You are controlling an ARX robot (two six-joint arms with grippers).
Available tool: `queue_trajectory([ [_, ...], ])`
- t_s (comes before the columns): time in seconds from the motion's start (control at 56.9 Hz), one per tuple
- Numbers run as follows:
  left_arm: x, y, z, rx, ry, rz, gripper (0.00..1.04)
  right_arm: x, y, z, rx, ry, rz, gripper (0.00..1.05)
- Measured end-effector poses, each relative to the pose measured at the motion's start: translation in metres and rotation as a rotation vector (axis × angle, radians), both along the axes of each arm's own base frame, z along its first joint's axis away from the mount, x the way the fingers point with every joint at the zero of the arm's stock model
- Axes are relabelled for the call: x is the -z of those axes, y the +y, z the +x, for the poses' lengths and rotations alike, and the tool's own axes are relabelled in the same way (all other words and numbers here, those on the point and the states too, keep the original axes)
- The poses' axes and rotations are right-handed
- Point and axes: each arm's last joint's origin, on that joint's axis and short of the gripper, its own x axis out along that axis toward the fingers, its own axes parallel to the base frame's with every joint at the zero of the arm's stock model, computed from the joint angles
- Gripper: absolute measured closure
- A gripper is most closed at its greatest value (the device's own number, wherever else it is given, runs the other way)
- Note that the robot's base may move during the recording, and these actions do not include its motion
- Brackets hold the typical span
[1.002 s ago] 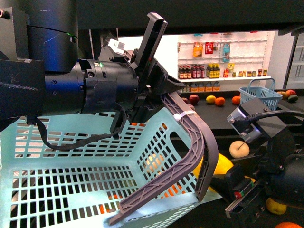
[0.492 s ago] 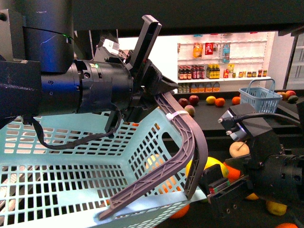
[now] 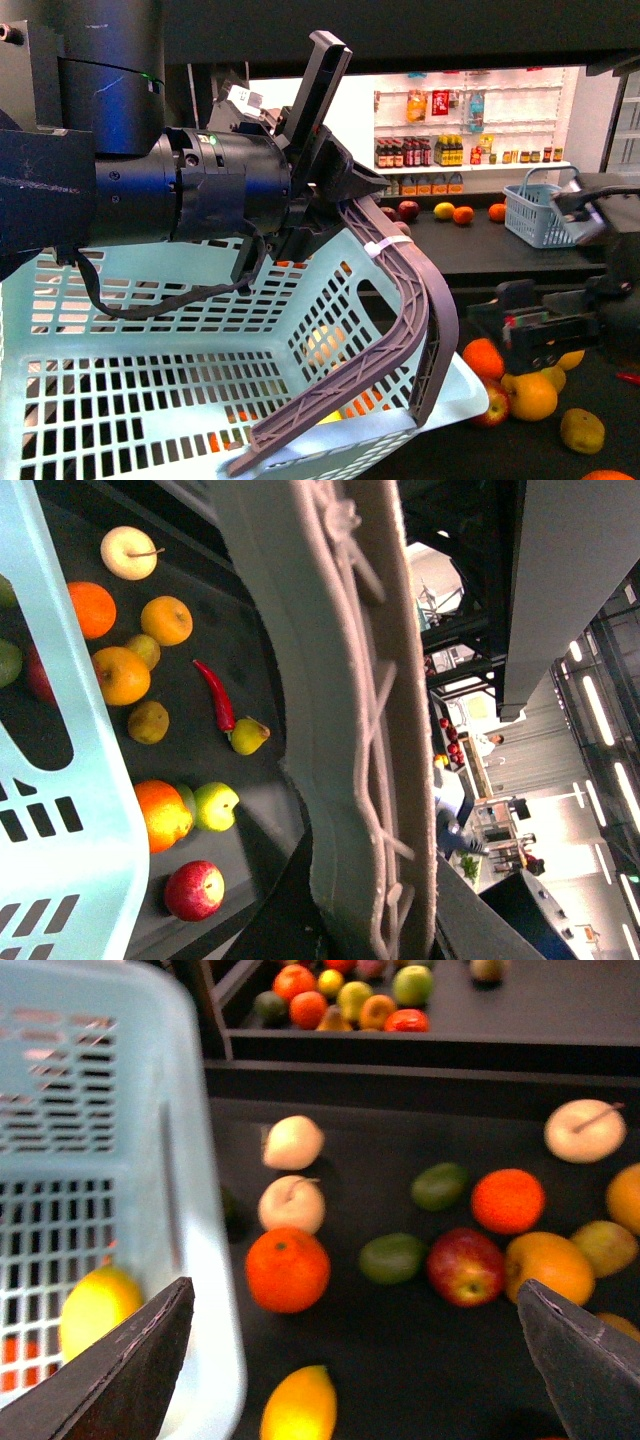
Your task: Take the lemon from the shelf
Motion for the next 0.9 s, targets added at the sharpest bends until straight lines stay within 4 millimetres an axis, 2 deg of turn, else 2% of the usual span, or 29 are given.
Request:
queue_trajectory([
  [0.088,0.000,0.000,0.000,-0.002,0.000,0.000,0.95,0.000,-0.026,0.002,0.069,-0.001,0.008,0.07],
  [0.176,0.000,0.000,0.000,-0.001,0.000,0.000,0.95,0.010,-0.046,0.003,0.109,0.026,-0.015,0.07],
  [0.246,0.000,0.000,0.000,-0.001,0.000,0.000,0.95,0.028,-0.056,0.003,0.124,0.072,-0.046,0.07],
  [0.387,0.000,0.000,0.000,0.000,0.000,0.000,0.95,0.076,-0.065,0.004,0.107,0.187,-0.102,0.07],
  [0.598,0.000,0.000,0.000,0.000,0.000,0.000,0.95,0.142,-0.066,0.012,0.101,0.355,-0.176,0.07],
  [0.686,0.000,0.000,0.000,-0.002,0.000,0.000,0.95,0.160,-0.060,0.016,0.082,0.394,-0.194,0.07],
  [0.897,0.000,0.000,0.000,0.001,0.001,-0.001,0.95,0.189,-0.017,0.025,-0.070,0.418,-0.214,0.07],
])
